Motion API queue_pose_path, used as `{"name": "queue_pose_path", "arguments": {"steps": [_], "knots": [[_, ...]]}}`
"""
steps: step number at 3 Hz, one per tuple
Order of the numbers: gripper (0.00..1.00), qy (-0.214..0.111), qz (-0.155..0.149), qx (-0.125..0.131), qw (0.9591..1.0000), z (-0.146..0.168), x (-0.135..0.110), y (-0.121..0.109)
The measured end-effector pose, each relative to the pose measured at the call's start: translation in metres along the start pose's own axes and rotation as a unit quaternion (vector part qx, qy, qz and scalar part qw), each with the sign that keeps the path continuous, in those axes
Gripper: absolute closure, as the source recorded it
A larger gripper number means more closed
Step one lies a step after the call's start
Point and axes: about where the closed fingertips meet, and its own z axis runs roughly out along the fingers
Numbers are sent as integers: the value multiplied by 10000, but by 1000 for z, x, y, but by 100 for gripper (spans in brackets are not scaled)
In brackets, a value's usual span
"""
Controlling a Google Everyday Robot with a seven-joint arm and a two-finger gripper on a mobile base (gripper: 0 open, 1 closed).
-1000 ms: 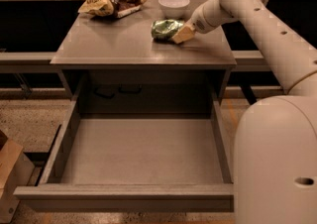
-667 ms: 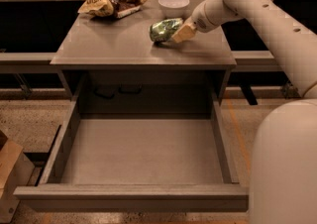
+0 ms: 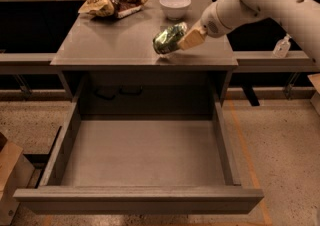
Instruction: Place green can into top drawer
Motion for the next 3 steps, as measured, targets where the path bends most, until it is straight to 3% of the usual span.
{"name": "queue_pose_path", "arguments": {"steps": [1, 2, 3], "knots": [[100, -28, 362, -196, 9991, -27, 14, 40], [100, 104, 674, -469, 9966, -51, 45, 91], [100, 100, 672, -468, 9966, -52, 44, 91]]}}
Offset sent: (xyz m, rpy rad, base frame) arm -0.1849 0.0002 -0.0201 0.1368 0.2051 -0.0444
